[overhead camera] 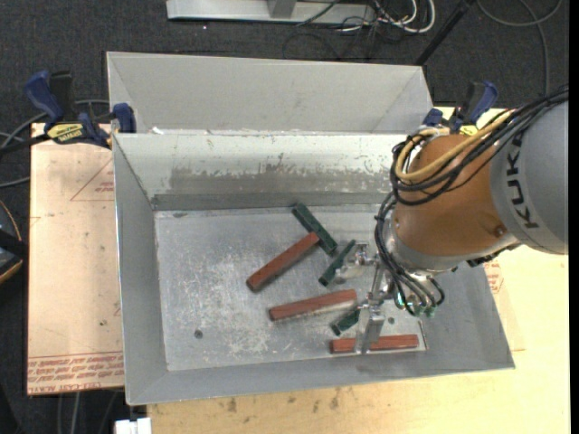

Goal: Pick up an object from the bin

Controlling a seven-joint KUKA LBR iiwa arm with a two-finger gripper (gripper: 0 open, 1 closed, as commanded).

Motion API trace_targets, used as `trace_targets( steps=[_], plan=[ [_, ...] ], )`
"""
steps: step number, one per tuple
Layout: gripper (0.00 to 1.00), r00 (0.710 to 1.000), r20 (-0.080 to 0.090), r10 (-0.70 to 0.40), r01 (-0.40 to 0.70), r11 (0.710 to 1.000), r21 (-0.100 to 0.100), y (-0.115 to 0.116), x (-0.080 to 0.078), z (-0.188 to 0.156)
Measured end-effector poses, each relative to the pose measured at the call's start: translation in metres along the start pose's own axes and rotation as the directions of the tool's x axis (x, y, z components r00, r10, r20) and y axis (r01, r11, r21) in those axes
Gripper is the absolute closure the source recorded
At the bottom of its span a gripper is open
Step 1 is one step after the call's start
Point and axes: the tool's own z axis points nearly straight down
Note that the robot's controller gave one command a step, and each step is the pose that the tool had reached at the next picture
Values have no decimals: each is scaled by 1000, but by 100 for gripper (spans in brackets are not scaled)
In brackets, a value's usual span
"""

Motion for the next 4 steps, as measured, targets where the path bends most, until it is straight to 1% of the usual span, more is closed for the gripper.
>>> trace_targets(
  steps=[1,2,3,4],
  plan=[
    [0,1000,8,0,0,1000,0,0,-2,-4],
    [100,996,27,-91,91,996,0,5,-43,90],
    [100,996,27,-91,91,996,0,5,-43,90],
    [0,983,7,-181,181,983,1,-16,-47,1]
  ],
)
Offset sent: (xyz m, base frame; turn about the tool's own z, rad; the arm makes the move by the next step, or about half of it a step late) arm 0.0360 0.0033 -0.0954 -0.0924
